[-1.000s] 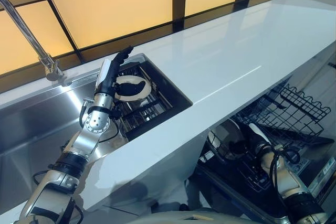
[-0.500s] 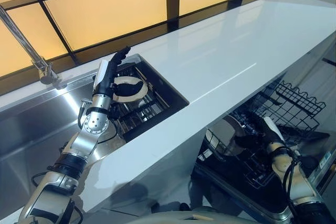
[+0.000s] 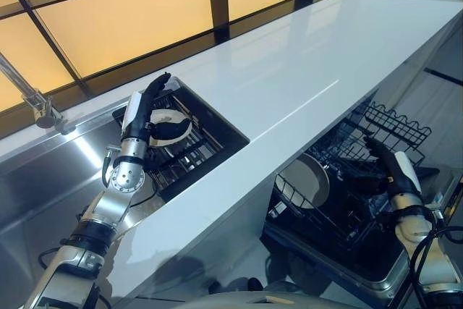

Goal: Pick up plates and place into dishwasher.

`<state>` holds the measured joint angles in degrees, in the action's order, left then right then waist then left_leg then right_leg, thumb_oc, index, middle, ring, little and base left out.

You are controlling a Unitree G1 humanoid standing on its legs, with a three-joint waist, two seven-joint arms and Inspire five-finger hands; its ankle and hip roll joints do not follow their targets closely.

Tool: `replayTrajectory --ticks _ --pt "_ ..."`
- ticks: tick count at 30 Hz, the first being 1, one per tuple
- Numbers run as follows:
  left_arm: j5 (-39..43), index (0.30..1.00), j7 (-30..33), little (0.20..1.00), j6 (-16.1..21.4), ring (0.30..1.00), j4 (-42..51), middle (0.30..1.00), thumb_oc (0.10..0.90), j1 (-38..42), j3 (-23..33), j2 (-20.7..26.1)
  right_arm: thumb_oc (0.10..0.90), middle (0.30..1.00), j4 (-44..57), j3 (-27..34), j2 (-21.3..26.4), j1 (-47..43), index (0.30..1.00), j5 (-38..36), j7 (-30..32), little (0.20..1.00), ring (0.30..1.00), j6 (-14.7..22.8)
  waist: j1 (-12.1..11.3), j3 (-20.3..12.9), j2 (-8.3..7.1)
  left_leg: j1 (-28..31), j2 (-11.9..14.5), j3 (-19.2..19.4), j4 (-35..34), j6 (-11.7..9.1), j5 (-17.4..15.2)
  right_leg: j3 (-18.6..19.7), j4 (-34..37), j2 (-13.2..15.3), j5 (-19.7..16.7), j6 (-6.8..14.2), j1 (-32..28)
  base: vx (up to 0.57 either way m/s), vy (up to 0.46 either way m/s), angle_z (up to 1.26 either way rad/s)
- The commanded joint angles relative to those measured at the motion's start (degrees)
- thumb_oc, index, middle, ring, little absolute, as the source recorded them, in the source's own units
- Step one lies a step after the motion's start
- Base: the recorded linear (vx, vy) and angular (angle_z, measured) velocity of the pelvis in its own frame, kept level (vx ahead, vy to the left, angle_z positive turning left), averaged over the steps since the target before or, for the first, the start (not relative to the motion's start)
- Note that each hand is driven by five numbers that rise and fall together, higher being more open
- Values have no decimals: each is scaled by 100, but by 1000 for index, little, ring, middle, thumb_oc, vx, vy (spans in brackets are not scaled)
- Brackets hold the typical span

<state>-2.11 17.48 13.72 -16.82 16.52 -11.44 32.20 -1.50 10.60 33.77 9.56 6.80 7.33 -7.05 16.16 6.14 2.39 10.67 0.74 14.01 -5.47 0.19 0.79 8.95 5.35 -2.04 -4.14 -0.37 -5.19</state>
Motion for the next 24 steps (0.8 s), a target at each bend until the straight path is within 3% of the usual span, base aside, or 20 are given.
replayTrajectory --ticks 1,5,11,12,15,24 --pt "-415 900 288 900 -79 900 -444 900 800 556 418 425 800 900 810 648 657 -301 900 -77 567 900 900 924 -31 -400 8 182 -121 244 47 380 -741 -6 -35 -129 333 278 -118 0 0 0" --pt "-680 900 14 900 -691 900 -804 900 800 608 228 669 800 900 1164 911 838 -254 900 -53 782 900 900 1216 32 -379 72 179 -129 288 47 382 -732 15 -35 -134 329 298 -106 2 -1 -2" --pt "-969 900 -296 900 -1112 900 -1286 900 800 888 -55 979 800 900 1451 1147 1068 -331 900 -71 1118 900 900 1478 95 -360 164 169 -151 322 47 379 -721 39 -35 -134 327 323 -92 0 0 0" --pt "-1222 900 -444 900 -1353 900 -1408 900 800 1007 -145 1042 800 900 1538 1160 1112 -372 900 -59 1117 900 900 1489 102 -357 190 162 -154 333 47 376 -712 34 -35 -129 322 333 -83 0 0 0" --pt "-1531 900 -653 900 -1610 900 -1632 900 800 1177 -313 1127 800 900 1572 1098 1208 -454 900 -79 1063 900 900 1450 105 -358 208 148 -163 338 47 375 -692 18 -35 -124 316 336 -72 1 -2 -1" --pt "-2309 900 -816 900 -1880 900 -2152 900 800 1847 -845 1097 800 900 1478 768 1400 -959 900 -92 1044 900 900 1472 159 -341 234 151 -182 347 47 367 -667 -5 -35 -122 311 313 -91 0 0 0"
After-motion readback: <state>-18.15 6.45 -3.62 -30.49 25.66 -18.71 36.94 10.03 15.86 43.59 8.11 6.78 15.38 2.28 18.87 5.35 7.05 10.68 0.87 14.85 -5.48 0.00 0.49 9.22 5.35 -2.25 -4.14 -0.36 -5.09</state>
